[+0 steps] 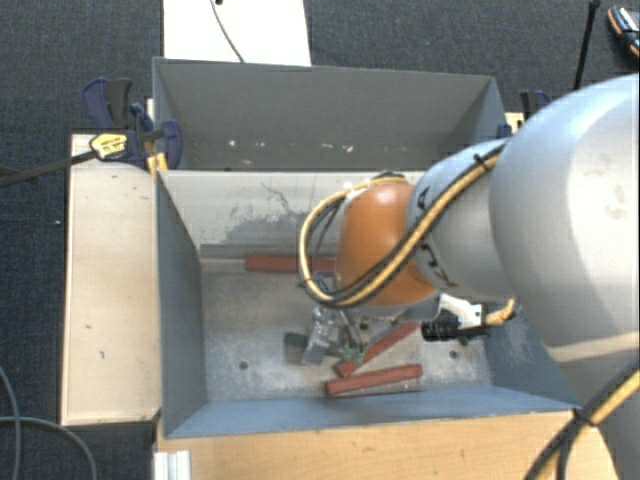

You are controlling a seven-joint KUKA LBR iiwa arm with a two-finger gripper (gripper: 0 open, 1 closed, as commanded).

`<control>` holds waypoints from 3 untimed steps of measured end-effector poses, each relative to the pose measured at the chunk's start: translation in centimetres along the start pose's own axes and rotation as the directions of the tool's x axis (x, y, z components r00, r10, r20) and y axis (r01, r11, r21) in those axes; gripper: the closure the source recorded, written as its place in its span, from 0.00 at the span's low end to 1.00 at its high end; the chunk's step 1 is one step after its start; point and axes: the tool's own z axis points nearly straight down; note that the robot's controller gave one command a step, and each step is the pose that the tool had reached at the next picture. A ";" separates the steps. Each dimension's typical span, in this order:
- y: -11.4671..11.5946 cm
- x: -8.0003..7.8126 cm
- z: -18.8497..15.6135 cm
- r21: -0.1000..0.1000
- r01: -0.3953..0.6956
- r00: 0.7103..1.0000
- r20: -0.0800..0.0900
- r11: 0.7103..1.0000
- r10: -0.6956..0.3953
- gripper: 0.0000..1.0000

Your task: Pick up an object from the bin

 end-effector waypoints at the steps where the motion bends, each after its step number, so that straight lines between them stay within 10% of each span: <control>1: 0.0 0.0 -0.1 0.000 -0.001 1.000 0.000 1.000 0.001 1.00; 3: -0.1 0.1 -1.7 0.001 -0.001 1.000 -0.001 1.000 0.001 1.00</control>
Offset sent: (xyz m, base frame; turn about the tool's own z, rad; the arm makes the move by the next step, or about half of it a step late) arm 0.0001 0.0000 0.0221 0.0000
